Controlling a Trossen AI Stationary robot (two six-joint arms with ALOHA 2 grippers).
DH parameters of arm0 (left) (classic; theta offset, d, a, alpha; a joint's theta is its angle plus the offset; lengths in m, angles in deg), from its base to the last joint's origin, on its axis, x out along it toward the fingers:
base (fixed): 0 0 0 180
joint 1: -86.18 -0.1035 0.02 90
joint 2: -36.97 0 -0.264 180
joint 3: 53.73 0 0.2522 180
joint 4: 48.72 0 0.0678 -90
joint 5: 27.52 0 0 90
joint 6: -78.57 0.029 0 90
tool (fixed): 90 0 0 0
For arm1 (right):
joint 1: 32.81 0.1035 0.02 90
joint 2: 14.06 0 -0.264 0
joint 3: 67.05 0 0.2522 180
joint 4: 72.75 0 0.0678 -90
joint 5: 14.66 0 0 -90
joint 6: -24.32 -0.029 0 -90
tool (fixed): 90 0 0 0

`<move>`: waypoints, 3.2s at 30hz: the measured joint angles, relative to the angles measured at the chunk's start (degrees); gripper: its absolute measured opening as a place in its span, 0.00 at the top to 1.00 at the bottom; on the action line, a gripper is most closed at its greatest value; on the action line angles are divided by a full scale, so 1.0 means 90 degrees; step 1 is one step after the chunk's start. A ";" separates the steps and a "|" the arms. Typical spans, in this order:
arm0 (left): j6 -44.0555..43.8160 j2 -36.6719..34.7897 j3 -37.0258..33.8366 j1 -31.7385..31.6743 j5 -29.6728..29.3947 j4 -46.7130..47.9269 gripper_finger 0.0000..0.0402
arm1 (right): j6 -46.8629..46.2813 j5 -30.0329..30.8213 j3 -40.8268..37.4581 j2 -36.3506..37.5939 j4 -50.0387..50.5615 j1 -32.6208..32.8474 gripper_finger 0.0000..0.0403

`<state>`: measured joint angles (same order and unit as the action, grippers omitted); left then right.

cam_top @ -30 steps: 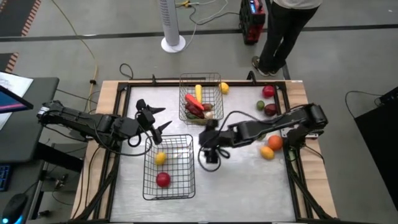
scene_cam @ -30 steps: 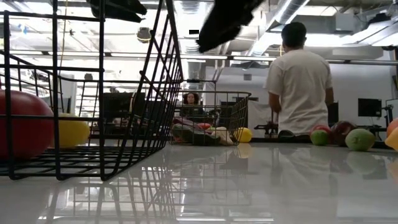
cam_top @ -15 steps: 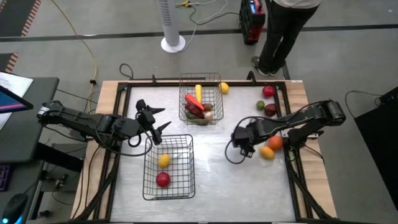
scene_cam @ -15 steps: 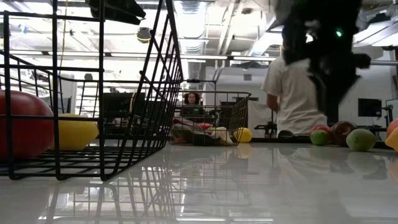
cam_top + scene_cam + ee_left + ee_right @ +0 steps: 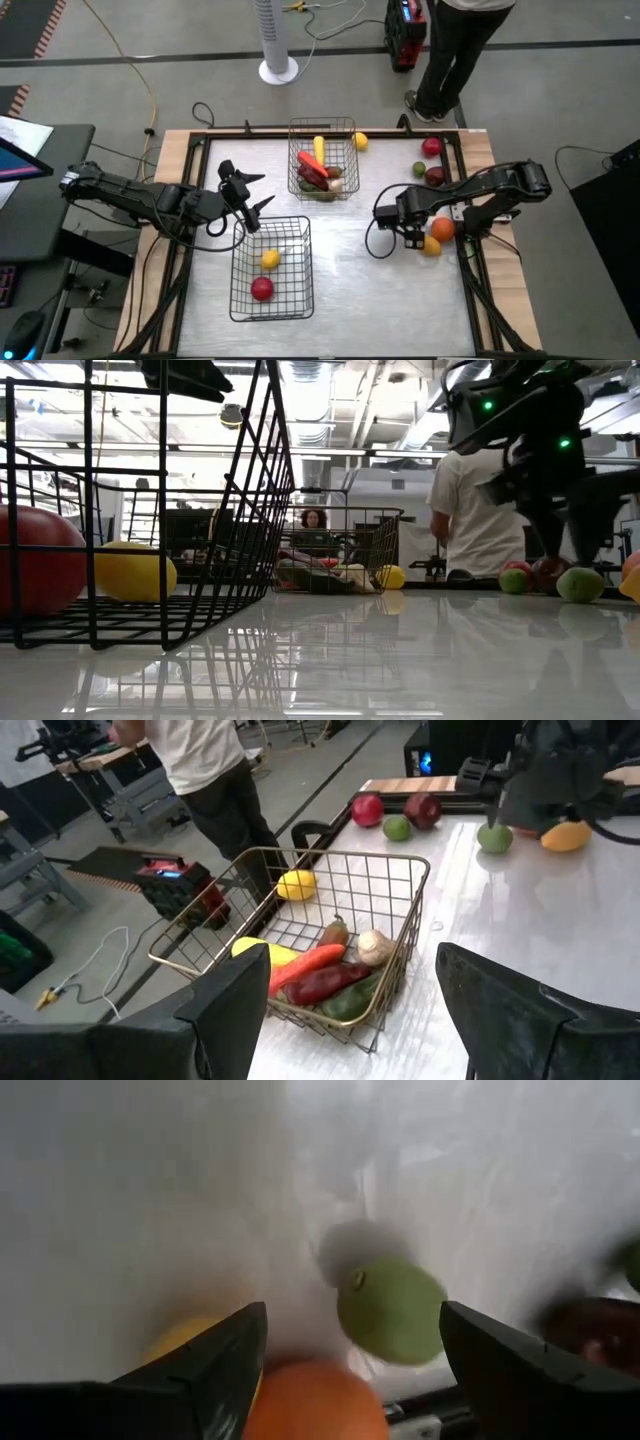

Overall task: Sort produce into baskets
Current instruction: Put the bottom lime into the black wire basket, then put the bottom lemon into the black wire basket

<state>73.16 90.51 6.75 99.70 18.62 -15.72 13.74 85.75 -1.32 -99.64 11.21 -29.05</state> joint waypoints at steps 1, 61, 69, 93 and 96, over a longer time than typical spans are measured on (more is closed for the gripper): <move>0.0000 0.0000 0.0000 0.0000 -0.0002 0.0012 0.32 | 0.0188 -0.0001 0.0000 0.0000 0.0119 0.0027 0.19; 0.0278 -0.0001 0.0002 0.0000 0.0211 -0.0488 0.32 | 0.0796 -0.1216 0.1800 -0.1008 -0.8876 0.0783 0.44; 0.0321 0.0000 0.0002 0.0000 0.0512 -0.0609 0.32 | 0.0921 -0.1591 0.2889 -0.2736 -0.8969 0.0953 0.43; 0.0117 0.0000 0.0002 0.0000 0.0496 -0.0130 0.32 | 0.0403 -0.0994 0.4137 -0.1941 -0.1917 0.0666 0.13; 0.0117 0.0000 0.0002 0.0000 0.0498 -0.0106 0.32 | -0.0368 -0.0828 0.3572 -0.1757 -0.0717 0.0666 0.14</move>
<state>74.21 90.51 6.77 99.70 23.10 -16.67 10.42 78.30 30.83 -115.45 4.76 -23.05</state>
